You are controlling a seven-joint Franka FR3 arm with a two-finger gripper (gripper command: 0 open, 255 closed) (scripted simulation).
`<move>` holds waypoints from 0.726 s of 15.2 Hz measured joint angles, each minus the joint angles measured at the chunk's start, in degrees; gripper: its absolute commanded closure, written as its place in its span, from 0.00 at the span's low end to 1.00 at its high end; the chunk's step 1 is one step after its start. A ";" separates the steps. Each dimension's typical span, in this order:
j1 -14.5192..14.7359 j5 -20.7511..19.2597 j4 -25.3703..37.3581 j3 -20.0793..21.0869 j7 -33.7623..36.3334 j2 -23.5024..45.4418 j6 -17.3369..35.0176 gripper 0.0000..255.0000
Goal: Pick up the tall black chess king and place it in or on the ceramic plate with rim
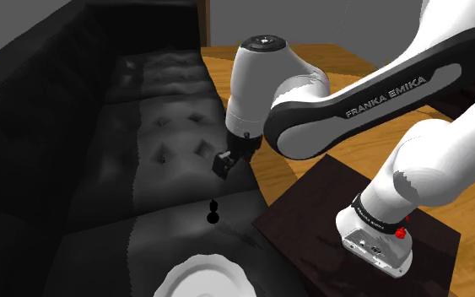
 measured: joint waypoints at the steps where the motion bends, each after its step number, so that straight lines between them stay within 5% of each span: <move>1: -0.47 -0.76 0.75 1.63 1.83 2.43 1.52 0.00; 7: -4.04 -10.70 4.77 9.61 14.99 16.63 9.12 0.00; 11: -5.10 -18.86 5.29 10.27 21.73 22.95 12.96 0.00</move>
